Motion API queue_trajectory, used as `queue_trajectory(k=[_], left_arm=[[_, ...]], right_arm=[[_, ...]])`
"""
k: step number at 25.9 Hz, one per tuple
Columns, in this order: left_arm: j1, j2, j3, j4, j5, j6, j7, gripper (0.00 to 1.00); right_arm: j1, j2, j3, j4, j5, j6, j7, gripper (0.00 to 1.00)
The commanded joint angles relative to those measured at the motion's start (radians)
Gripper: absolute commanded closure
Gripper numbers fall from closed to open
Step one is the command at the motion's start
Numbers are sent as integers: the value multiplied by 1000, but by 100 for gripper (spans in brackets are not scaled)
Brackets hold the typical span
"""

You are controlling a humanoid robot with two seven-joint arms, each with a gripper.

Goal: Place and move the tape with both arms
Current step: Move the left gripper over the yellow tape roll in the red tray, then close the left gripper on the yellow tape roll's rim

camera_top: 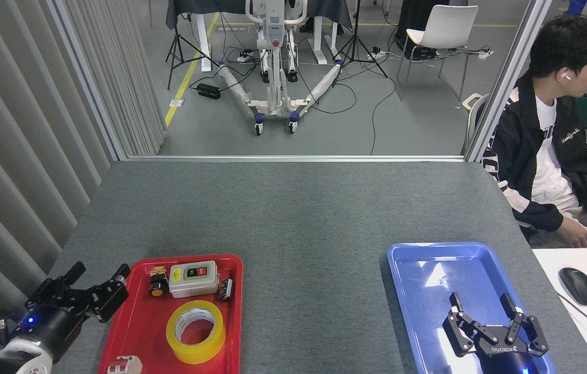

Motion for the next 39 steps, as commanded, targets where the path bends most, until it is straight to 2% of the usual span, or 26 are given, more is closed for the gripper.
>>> queue_trajectory(k=[1,4,7,9,21,25,29,32,39], left_arm=[[-35,33,-13,-6,29,-19,-155,0],[-53,45,-20,-9,31,-20,-242,0],[-95,63,-86,2,32,-22,-350,0],[-122,71,-131,16,32,-22,-380,0],[-254,119,-373,82,54,-26,-409,1],[-260,117,-383,106,176,-32,-409,1],[-308,116,-430,128,176,-25,-423,1],[-317,111,-433,135,176,-22,-446,10],[-326,99,-447,194,176,-16,-457,10]], right_arm=[[0,-4,0,0,-2,2,-2,0],[3,-1,5,0,0,0,-2,0],[5,0,12,-6,0,2,-5,0],[5,-1,12,-6,0,3,-5,0],[5,-8,14,-9,3,2,-5,0],[5,-6,14,-9,3,2,-5,0],[8,-3,15,-9,3,2,-5,0],[8,-1,15,-8,3,2,-5,0],[31,3,18,-8,5,3,-5,0]])
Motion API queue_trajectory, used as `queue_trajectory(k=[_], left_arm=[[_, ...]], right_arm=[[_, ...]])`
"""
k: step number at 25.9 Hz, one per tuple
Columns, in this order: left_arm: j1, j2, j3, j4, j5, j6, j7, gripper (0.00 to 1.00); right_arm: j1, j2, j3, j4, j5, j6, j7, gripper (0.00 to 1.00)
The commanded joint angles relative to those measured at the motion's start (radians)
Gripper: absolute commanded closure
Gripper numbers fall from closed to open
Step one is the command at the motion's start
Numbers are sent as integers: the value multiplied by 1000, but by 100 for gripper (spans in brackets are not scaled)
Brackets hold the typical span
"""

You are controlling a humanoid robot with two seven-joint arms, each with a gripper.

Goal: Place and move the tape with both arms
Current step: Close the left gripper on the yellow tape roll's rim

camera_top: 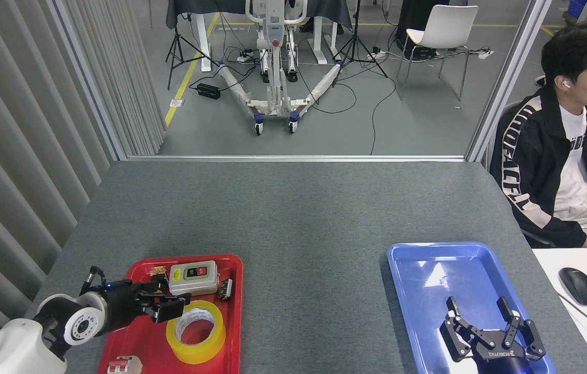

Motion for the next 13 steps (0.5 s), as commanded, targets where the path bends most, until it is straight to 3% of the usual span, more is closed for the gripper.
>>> queue_trajectory(k=[1,13], left_arm=[[5,-8,-5,10,-1,0,-9,12],[-6,-62,-10,76,1,1,-16,14]], right_arm=[[9,4,1,0,1,1,0,0],[4,-8,-1,6,2,1,0,0]])
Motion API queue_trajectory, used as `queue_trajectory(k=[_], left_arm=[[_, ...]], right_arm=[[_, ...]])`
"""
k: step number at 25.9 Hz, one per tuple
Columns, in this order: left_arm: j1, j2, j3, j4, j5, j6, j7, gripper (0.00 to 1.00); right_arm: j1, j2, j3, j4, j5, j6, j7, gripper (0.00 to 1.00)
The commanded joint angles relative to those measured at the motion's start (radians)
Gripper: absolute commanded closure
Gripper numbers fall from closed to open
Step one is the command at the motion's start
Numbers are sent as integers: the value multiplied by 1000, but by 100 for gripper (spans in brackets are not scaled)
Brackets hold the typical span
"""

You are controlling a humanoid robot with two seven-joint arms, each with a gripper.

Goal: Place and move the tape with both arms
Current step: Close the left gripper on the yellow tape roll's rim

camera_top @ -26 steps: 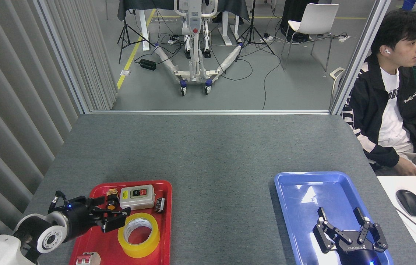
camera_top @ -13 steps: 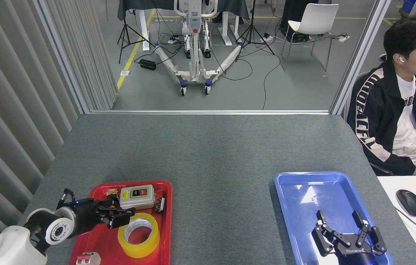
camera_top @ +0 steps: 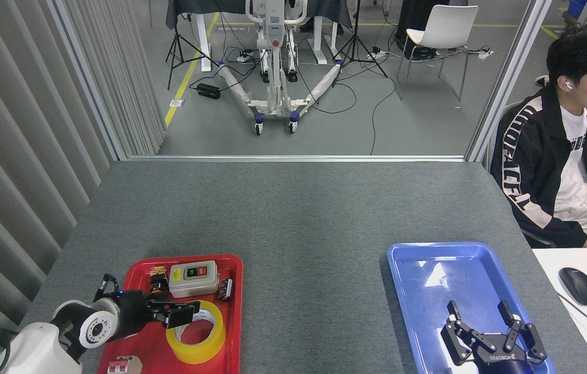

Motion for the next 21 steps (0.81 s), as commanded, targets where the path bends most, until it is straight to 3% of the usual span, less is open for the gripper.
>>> queue_trajectory(k=[1,13,21], left_arm=[[-2,-7,-1,13,0,1,-2,14],[-2,-9,-10,73,-20,31,-2,14],[-31,-10,-69,90,-123,33,-2,15]], right_arm=[[-3,-3,0,3,4,0,4,0],[-3,2,0,3,9,-6,6,0],[-1,5,0,2,9,-7,4,0]])
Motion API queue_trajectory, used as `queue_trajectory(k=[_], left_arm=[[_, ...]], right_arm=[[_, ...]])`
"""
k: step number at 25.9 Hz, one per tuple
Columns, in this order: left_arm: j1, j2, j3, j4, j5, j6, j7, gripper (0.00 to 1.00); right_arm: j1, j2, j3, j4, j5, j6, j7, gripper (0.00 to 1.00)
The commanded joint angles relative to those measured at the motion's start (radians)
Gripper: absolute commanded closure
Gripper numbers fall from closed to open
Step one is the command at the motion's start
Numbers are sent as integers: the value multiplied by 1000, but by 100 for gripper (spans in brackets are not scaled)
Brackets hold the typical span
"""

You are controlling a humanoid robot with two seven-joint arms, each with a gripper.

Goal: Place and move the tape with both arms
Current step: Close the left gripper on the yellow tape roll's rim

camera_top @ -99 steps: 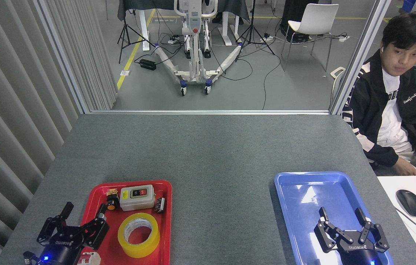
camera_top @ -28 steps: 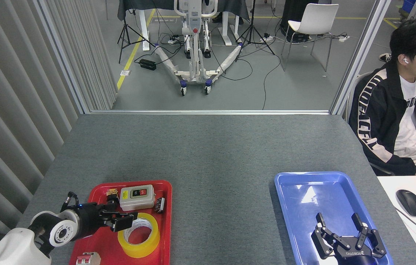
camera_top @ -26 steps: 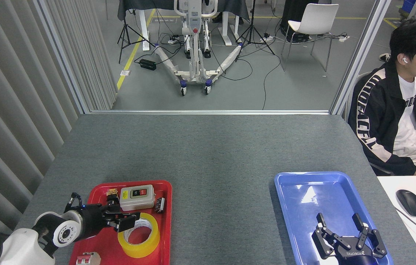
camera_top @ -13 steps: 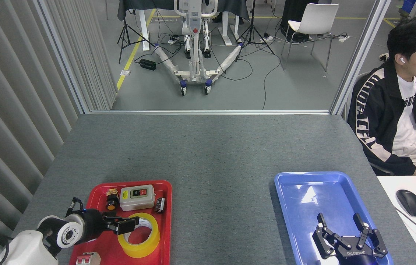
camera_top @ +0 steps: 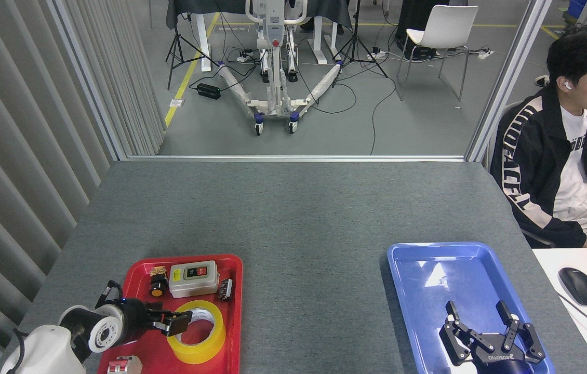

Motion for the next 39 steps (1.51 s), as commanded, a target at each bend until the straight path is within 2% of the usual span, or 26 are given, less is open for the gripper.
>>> queue_trajectory(k=[1,9,22,27,34,39], left_arm=[[-12,0,-20,28,-19,1,0,15],[-9,3,-32,37,-25,1,0,17],[-12,-2,-54,44,-26,-1,-27,33],[-11,-11,-60,51,-26,1,-37,34],[-17,-20,-64,77,-28,1,-49,35],[-29,-23,-74,79,-28,-4,-75,45]], right_arm=[[1,0,0,-1,0,0,-2,0],[4,2,0,-4,2,-3,-2,0],[4,5,2,-4,2,-3,-2,0],[4,29,2,-5,14,-3,-2,0],[4,32,2,-5,20,-2,-2,0],[4,32,2,-5,20,-2,-2,0]])
